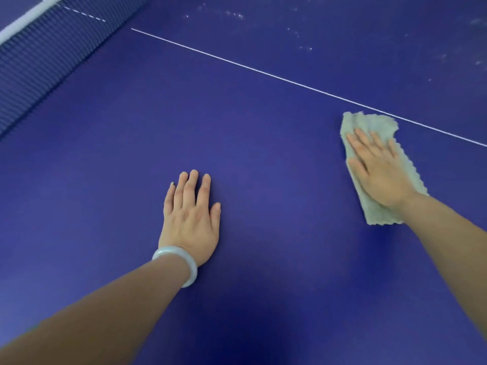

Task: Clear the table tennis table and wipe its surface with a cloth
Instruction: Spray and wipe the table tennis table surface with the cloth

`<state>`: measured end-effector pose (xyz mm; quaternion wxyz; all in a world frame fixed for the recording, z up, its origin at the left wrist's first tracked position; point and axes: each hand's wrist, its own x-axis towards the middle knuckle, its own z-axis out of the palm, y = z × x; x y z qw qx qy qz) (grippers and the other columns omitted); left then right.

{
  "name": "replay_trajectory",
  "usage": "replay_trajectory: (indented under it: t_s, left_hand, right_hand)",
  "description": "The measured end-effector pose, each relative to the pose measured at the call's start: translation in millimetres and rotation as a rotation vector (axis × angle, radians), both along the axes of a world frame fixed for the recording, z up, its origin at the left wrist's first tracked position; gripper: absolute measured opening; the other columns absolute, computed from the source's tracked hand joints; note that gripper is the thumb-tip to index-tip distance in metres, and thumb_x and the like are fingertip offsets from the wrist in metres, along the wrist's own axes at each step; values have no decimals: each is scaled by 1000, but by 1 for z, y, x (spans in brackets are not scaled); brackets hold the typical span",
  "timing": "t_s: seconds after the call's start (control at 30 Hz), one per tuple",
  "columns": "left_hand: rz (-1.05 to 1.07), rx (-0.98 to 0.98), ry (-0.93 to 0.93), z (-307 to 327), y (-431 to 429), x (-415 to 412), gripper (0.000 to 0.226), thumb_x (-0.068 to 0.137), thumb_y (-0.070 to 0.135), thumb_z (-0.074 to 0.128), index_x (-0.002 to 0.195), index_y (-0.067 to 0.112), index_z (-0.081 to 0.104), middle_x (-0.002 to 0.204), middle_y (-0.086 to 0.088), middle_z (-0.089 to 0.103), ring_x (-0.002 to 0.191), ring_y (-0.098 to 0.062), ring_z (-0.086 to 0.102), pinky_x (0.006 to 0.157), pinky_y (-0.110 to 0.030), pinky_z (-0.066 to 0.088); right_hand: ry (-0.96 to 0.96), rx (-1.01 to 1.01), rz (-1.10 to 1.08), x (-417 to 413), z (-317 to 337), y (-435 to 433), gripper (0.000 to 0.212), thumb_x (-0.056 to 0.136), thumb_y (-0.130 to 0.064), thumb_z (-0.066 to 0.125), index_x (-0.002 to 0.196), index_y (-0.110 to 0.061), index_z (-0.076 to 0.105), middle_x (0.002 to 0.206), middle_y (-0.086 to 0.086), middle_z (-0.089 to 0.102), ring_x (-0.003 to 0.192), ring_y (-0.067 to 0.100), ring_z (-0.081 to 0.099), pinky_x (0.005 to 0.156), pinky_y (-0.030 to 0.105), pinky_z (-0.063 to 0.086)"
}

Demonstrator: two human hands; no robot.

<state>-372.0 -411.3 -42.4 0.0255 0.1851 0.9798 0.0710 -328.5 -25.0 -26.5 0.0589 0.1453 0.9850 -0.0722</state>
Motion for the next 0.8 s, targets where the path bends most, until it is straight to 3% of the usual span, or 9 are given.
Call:
replay_trajectory:
  t_s: [0.1, 0.2, 0.33, 0.43, 0.5, 0.67, 0.73, 0.8]
  left_hand:
    - [6, 24, 6, -2, 1, 0, 61, 101, 42, 18, 154, 13, 26, 160, -11, 22, 151, -27, 11, 124, -43, 4]
    - [4, 32, -4, -1, 1, 1, 60, 101, 40, 24, 154, 13, 24, 161, -12, 20, 151, -26, 8, 124, -43, 2]
    - [9, 63, -11, 2, 0, 2, 59, 102, 39, 27, 155, 12, 24, 162, -12, 18, 152, -26, 6, 124, -42, 2]
    - [6, 76, -5, 2, 0, 2, 58, 102, 38, 29, 154, 11, 25, 162, -13, 18, 151, -27, 6, 124, -43, 2]
    - [0, 72, 1, 1, -1, 2, 58, 103, 37, 30, 154, 11, 25, 161, -14, 19, 151, -28, 7, 124, -43, 3]
    - [-14, 64, 5, 1, 0, 2, 59, 102, 37, 29, 154, 9, 24, 161, -15, 19, 151, -30, 8, 123, -45, 4]
    - [-16, 64, 10, 0, -1, 2, 59, 102, 37, 29, 154, 9, 24, 161, -16, 19, 151, -30, 8, 123, -45, 4]
    - [-18, 68, 14, 0, -1, 2, 59, 102, 37, 29, 154, 9, 25, 161, -16, 19, 151, -30, 8, 123, -45, 4]
  right_hand:
    - [-22, 89, -178, 52, 2, 15, 70, 93, -51, 2, 158, -26, 12, 165, -5, 9, 152, 21, 5, 122, 50, 6]
    - [-14, 108, -288, 61, 0, -37, 70, 93, -46, 3, 157, -21, 15, 165, 0, 13, 151, 28, 12, 120, 53, 10]
    - [47, 102, 58, 59, -9, -149, 61, 100, -41, 14, 158, -22, 17, 165, -1, 13, 152, 24, 6, 122, 53, 6]
    - [36, 38, 254, 80, -9, -154, 57, 103, -41, 17, 158, -27, 13, 165, -8, 7, 152, 16, -3, 123, 47, 0]
    - [50, 65, 131, 101, -8, -117, 58, 101, -43, 14, 158, -29, 12, 165, -9, 6, 153, 16, -1, 123, 47, 1]
    - [36, 29, -655, 153, -3, -39, 58, 103, -38, 18, 158, -25, 8, 166, -3, 4, 152, 21, 2, 121, 50, 3]
    - [66, 83, -659, 152, -4, -64, 59, 103, -37, 19, 158, -22, 7, 166, 1, 3, 152, 23, 6, 120, 51, 10]
    - [62, 96, -391, 155, -4, -105, 60, 101, -40, 15, 158, -23, 9, 166, -1, 3, 152, 22, 5, 121, 49, 10]
